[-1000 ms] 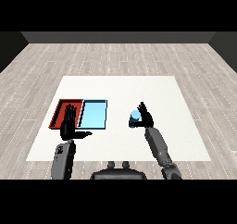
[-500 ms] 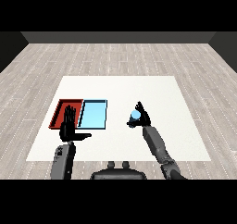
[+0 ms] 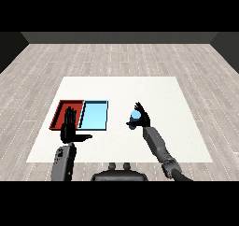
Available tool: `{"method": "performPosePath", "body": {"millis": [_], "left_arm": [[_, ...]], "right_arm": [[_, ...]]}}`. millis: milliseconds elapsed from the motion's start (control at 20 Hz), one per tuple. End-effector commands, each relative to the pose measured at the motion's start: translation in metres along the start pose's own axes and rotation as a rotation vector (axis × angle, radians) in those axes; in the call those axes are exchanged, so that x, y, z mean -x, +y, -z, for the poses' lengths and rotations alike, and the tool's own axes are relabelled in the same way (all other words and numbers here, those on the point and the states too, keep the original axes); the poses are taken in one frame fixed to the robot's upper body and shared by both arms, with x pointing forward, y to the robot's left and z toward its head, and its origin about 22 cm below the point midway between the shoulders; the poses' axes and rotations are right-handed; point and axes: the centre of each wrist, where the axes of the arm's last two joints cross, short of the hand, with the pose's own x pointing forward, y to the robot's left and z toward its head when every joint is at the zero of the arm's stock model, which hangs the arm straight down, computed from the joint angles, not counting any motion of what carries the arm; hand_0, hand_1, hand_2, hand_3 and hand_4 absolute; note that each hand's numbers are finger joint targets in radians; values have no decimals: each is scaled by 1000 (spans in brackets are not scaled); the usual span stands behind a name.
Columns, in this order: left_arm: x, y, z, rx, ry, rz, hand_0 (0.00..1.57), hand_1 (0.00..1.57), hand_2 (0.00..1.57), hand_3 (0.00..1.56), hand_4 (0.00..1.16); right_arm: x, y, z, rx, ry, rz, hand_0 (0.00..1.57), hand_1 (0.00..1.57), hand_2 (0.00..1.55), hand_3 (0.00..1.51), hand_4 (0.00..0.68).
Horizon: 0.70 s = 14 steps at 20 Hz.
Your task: Pick the blue can and put it in the blue box
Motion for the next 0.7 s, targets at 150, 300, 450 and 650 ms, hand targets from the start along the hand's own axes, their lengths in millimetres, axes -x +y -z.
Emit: {"method": "performPosePath", "body": {"millis": [150,300,450,650], "left_arm": [[5,-12,9,-6,5,8,0,0,0,0,0],[-5,-18,6,2,3,-9,0,0,0,0,0],[2,-14,-2,34,23,-22,0,0,0,0,0],[-8,-24,-4,30,13,-16,0,0,0,0,0]], "right_arm": [[-13,-12,13,58,57,-143,1563,1563,1481,1445,659],[-9,-7,22,63,49,-156,1568,1568,1502,1457,677],[-9,13,9,72,75,-153,1555,1555,1490,1441,680],[-20,20,8,33,-23,-174,1524,1524,1468,1420,659]]}}
